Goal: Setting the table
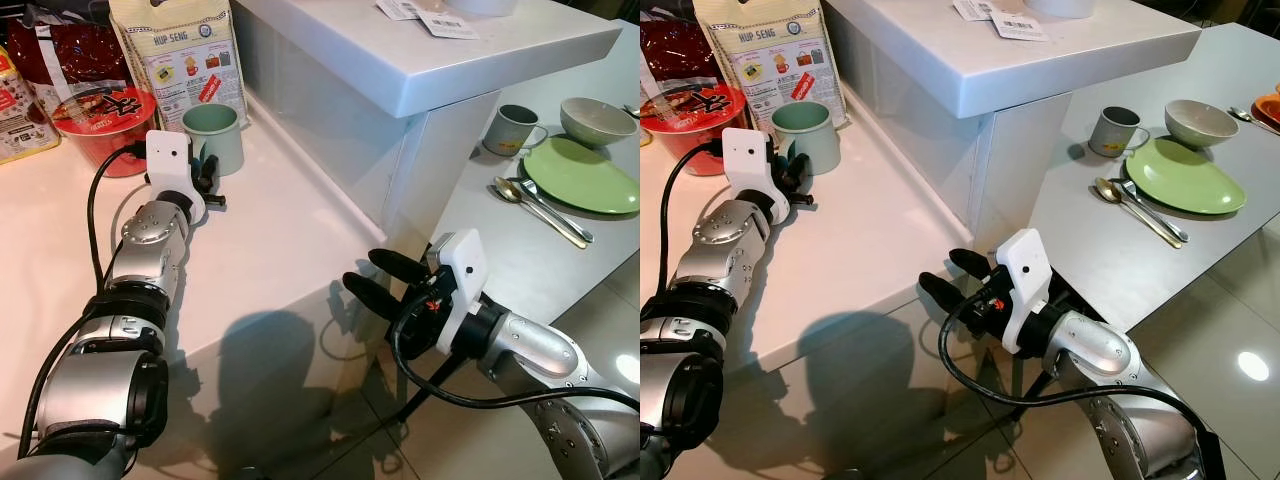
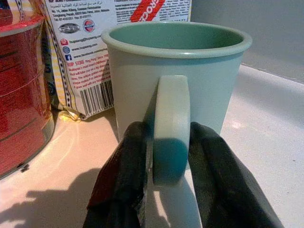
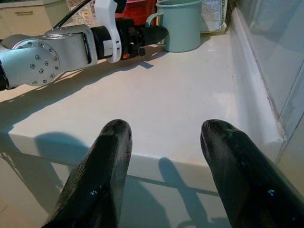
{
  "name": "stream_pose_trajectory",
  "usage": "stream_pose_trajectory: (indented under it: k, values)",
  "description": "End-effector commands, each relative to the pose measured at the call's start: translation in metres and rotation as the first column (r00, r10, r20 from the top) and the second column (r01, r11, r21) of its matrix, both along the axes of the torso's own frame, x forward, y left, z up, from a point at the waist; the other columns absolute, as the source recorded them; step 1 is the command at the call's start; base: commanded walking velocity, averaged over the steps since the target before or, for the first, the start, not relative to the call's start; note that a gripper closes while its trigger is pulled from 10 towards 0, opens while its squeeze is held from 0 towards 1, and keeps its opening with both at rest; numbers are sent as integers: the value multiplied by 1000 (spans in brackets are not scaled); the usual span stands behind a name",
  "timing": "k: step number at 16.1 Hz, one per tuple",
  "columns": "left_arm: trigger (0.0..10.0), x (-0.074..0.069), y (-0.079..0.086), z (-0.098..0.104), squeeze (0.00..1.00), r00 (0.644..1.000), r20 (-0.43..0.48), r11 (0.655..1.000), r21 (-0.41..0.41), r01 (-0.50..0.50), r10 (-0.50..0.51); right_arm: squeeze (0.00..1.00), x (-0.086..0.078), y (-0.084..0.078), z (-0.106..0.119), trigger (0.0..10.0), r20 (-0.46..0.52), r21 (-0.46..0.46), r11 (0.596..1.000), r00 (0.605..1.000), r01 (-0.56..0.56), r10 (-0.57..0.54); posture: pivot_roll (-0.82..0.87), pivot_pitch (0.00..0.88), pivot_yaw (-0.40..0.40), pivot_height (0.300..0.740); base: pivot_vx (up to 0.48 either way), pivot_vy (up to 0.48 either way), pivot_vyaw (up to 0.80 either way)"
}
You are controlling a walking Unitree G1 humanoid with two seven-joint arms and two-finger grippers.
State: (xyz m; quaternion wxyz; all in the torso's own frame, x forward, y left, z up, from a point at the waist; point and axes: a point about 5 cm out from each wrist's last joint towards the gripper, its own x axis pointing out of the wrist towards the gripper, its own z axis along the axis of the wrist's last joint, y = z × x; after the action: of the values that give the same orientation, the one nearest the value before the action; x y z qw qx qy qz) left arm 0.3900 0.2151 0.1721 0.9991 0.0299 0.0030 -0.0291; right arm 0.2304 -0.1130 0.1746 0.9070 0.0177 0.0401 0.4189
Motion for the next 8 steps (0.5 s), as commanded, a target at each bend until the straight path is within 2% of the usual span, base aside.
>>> stream_pose_trajectory:
  k: [1,8]
  values:
    - [0,2,2,7,0,1000,19,1000,-3,-2,2,0,0,1,1,10000,7,-11,1000,1000,-4,4,1,45,-26,740,0,0,0]
    - [0,-3,-4,0,0,999,43,999,-37,-7,9,0,5,1,0,10000,18,-11,1000,1000,13,-13,11,21,-23,740,0,0,0]
